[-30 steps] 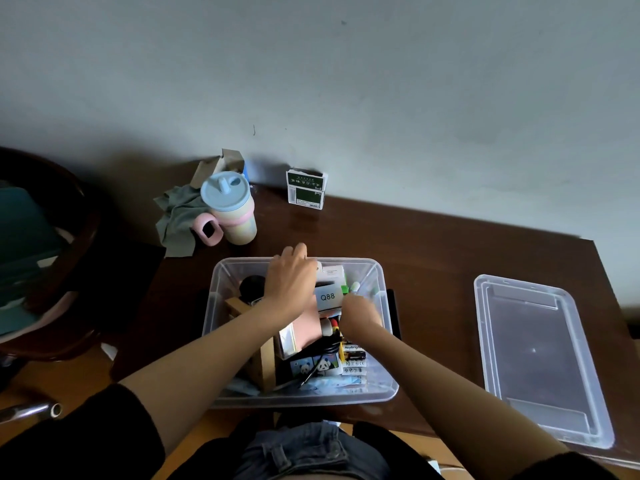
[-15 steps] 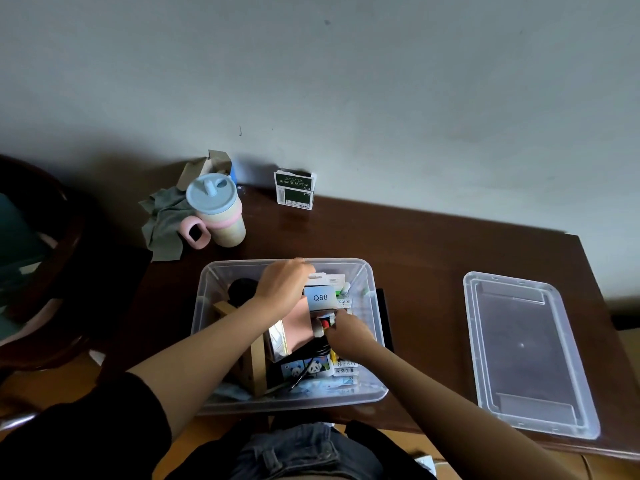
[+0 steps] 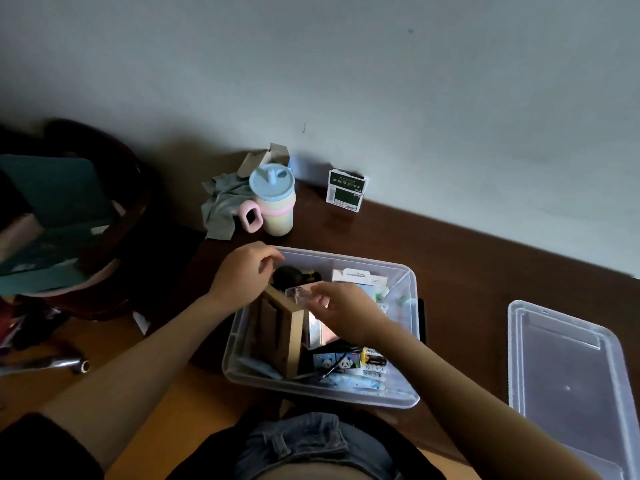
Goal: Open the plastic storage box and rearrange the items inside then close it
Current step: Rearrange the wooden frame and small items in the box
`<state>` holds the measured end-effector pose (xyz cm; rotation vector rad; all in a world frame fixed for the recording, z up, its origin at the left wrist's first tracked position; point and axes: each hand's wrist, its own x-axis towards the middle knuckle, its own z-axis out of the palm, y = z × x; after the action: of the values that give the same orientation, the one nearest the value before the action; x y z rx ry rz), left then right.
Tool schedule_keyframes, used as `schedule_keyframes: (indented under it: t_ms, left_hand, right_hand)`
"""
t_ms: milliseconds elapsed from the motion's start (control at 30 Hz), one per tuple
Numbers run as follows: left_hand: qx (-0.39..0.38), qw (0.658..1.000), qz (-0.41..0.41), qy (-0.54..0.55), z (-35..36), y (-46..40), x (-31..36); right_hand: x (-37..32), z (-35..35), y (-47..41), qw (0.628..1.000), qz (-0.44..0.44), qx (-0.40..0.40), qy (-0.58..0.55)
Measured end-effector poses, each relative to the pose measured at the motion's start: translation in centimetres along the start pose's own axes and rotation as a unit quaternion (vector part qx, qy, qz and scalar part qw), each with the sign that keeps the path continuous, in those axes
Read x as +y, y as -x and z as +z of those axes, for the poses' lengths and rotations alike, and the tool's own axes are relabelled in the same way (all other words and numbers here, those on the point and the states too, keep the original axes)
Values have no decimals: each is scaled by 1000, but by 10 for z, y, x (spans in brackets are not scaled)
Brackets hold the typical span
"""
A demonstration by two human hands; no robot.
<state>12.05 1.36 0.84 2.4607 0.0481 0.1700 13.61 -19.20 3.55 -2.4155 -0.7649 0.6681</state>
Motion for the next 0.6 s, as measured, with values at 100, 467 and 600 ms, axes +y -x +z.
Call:
schedule_keyframes:
  t_ms: [100, 467, 600]
  left_hand:
    - [-14, 1000, -16, -10, -6, 15, -11]
    - [-53, 997, 0, 50, -9, 36, -26]
    - [-4, 985, -53, 165, -9, 30, -26]
  right_hand:
    - [-17, 22, -19, 981, -54, 39, 183]
    - [-31, 42, -61, 971, 53, -41, 229]
    - [-21, 19, -51, 991, 109, 35, 66]
